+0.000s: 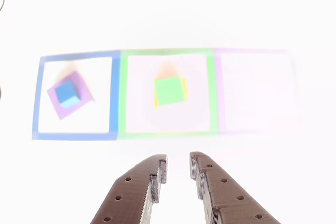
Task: Tower of hanoi
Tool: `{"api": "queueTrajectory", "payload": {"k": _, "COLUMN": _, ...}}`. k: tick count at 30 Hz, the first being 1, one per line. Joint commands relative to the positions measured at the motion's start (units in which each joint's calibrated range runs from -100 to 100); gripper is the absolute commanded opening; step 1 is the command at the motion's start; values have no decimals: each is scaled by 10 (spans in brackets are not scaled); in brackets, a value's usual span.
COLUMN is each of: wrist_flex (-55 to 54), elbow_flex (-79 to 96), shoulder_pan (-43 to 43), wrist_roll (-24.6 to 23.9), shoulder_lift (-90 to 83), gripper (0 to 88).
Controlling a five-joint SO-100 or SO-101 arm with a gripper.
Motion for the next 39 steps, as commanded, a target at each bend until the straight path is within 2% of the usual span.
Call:
{"api": "queueTrajectory", "payload": {"k": 1, "wrist_flex": 24, "elbow_flex": -28, "shoulder_pan": 36, "wrist_roll": 2, "shoulder_lift": -31, "gripper": 1}}
{"api": "queueTrajectory", "payload": {"k": 7, "wrist_flex": 15, "elbow_flex": 13, "shoulder_pan": 64, "wrist_roll": 13, "shoulder_lift": -50, "gripper": 28}}
{"api": "queueTrajectory", "payload": {"k": 9, "wrist_flex": -12, "elbow_flex": 55, "shoulder_pan": 74, "wrist_roll": 35, "shoulder_lift": -67, "gripper": 68}}
{"api": "queueTrajectory", "payload": {"k": 14, "wrist_flex": -125, "elbow_flex": 210, "shoulder_pan": 99, "wrist_roll": 35, "shoulder_lift": -121, "gripper": 171}}
{"api": "queueTrajectory", "payload": {"k": 20, "wrist_flex": -316, "elbow_flex": 426, "shoulder_pan": 103, "wrist_roll": 35, "shoulder_lift": -181, "gripper": 248}}
{"api": "queueTrajectory", "payload": {"k": 27, "wrist_flex": -567, "elbow_flex": 651, "shoulder_pan": 75, "wrist_roll": 35, "shoulder_lift": -211, "gripper": 280}}
{"api": "queueTrajectory", "payload": {"k": 32, "wrist_flex": -781, "elbow_flex": 784, "shoulder_pan": 64, "wrist_roll": 35, "shoulder_lift": -181, "gripper": 294}}
{"api": "queueTrajectory", "payload": {"k": 39, "wrist_flex": -987, "elbow_flex": 874, "shoulder_pan": 63, "wrist_roll": 35, "shoulder_lift": -84, "gripper": 301}}
